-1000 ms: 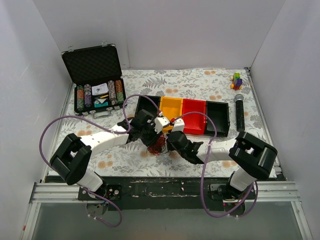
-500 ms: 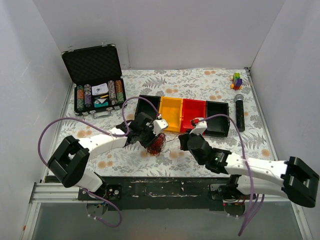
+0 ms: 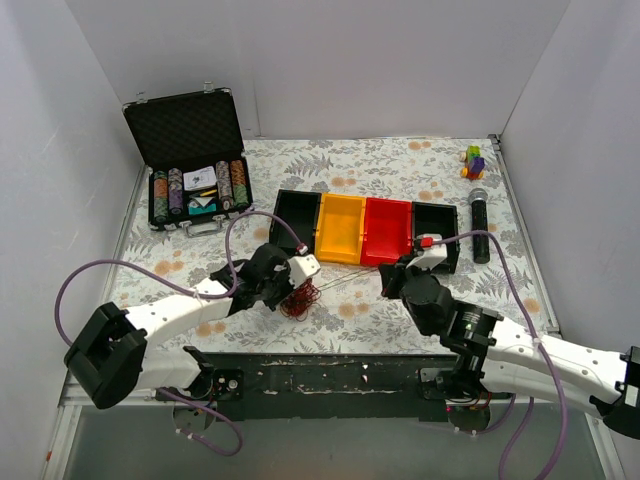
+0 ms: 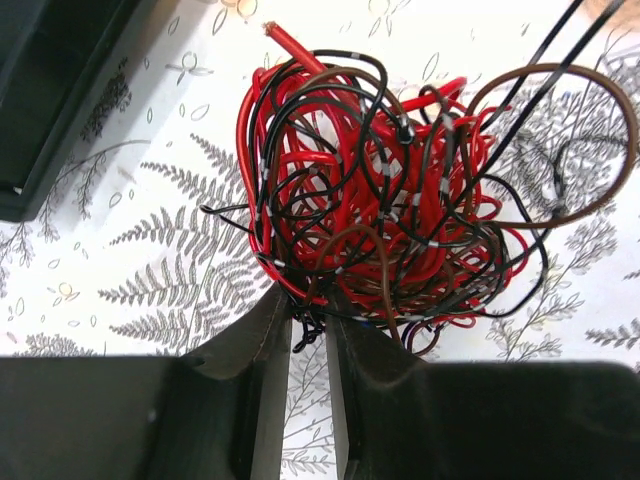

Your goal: Untangle the cables

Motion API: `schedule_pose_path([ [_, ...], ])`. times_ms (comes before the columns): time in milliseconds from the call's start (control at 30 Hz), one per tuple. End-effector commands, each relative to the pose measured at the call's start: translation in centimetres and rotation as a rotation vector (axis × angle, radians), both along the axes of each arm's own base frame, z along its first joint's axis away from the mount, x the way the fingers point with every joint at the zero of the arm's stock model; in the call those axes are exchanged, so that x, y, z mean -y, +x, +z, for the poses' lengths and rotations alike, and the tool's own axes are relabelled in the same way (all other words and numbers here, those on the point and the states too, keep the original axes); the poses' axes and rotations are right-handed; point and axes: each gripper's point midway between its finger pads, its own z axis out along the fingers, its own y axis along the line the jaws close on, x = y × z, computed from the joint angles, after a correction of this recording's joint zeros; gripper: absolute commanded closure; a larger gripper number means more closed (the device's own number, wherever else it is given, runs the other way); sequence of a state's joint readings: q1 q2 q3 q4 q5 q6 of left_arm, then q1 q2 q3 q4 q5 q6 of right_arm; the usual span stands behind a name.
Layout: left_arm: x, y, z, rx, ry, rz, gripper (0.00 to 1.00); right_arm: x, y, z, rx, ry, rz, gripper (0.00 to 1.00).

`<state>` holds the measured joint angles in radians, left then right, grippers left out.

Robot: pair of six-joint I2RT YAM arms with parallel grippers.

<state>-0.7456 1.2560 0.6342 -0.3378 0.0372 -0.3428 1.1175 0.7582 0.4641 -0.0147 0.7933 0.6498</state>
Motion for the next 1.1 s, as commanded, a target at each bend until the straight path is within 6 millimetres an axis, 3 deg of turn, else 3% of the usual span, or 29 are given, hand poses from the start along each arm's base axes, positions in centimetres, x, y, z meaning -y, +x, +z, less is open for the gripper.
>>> schedule_pose_path([
  [0,-5.6,-2.0,-2.5,-0.016,0.229,0.009,1.0,3.8,1.7,7.1,0.148,0.077,-0.2,0.99],
  [267,-7.0,-2.1,-3.2,0.018,0.274,0.006,1.0,6.4,1.4,13.0,0.247,0.122,-0.248,0.99],
  [533,-7.5,-2.0,-3.5,0.041,0.294,-0.01,1.0,10.3,1.0,19.3,0.353,0.151,-0.352,0.99],
  [733,-7.7,-2.1,-3.9,0.037,0.301,-0.009,1.0,13.0,0.3,22.2,0.387,0.191,-0.415,0.99],
  [833,-7.7,-2.1,-3.8,0.039,0.303,-0.006,1.0,11.7,0.3,22.4,0.403,0.224,-0.351,0.99],
  [967,-7.0,-1.3,-1.5,0.052,0.267,0.02,1.0,7.1,1.0,18.2,0.282,0.154,-0.235,0.99],
  [1067,-6.4,-1.4,0.9,0.057,0.226,0.007,0.99,5.9,1.2,16.8,0.244,0.142,-0.214,0.99],
])
